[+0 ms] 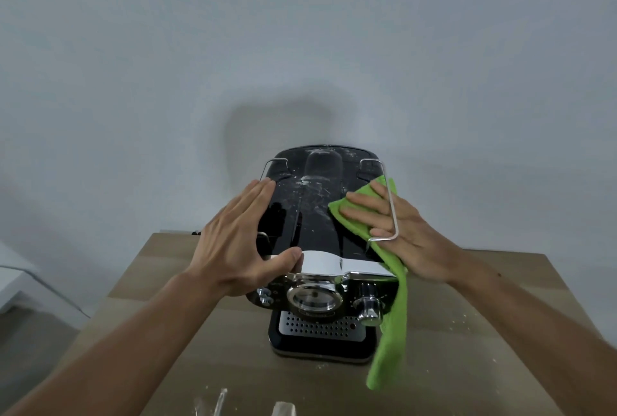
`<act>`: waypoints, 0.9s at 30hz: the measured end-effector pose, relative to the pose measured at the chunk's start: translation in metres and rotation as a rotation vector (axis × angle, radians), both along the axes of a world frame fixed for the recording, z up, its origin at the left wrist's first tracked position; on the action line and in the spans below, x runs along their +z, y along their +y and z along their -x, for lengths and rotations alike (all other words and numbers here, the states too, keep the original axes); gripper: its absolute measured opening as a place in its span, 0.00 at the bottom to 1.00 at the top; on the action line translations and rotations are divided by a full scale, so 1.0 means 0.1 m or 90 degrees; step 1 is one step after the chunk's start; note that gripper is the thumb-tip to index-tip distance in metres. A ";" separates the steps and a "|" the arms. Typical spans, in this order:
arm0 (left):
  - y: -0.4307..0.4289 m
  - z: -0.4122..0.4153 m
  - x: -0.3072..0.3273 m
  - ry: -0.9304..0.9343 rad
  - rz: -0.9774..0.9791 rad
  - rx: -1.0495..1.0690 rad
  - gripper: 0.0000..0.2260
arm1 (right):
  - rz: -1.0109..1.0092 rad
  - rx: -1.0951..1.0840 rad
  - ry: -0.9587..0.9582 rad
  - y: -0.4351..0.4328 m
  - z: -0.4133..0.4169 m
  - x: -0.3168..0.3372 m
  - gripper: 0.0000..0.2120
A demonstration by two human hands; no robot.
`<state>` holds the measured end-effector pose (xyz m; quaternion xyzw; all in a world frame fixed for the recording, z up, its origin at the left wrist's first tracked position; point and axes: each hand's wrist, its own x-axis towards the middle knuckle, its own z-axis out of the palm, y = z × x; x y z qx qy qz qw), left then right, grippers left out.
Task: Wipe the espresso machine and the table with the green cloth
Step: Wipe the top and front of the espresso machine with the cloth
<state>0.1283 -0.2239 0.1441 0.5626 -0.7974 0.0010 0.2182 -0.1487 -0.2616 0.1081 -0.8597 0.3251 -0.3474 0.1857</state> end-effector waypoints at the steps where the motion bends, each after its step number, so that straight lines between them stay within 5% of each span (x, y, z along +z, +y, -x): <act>1: 0.00 0.00 0.00 -0.001 0.002 0.000 0.47 | -0.008 -0.011 0.022 -0.10 0.01 0.01 0.24; 6: 0.01 0.01 0.02 -0.003 0.002 0.006 0.47 | -0.104 -0.081 0.070 -0.38 0.01 0.03 0.16; 12: 0.03 0.01 0.01 0.000 0.007 0.005 0.46 | -0.185 -0.047 -0.150 0.08 -0.08 -0.15 0.18; 18: 0.02 0.01 0.01 0.000 0.012 0.003 0.46 | -0.072 -0.053 0.027 -0.29 0.01 0.00 0.19; 27: 0.04 0.01 0.01 0.002 -0.001 0.004 0.46 | -0.146 -0.029 -0.032 -0.30 0.01 -0.04 0.17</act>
